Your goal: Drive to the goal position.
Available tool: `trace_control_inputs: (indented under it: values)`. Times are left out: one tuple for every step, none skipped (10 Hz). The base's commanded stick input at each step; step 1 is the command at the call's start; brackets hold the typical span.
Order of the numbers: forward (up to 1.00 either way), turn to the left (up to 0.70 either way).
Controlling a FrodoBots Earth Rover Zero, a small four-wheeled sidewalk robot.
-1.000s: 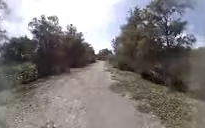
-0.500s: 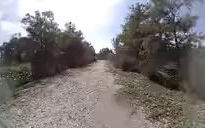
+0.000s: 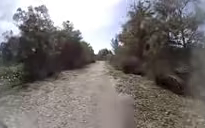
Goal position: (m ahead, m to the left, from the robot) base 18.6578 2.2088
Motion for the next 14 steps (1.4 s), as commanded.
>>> trace_control_inputs:
  values:
    - [0.85, 0.0]
    - [0.85, 0.0]
    - [0.85, 0.0]
    - [0.85, 0.0]
    - [0.85, 0.0]
    - [0.85, 0.0]
    - [0.85, 0.0]
    - [0.85, 0.0]
    - [0.85, 0.0]
    - [0.85, 0.0]
    - [0.85, 0.0]
    - [0.85, 0.0]
    - [0.85, 0.05]
    - [0.85, 0.29]
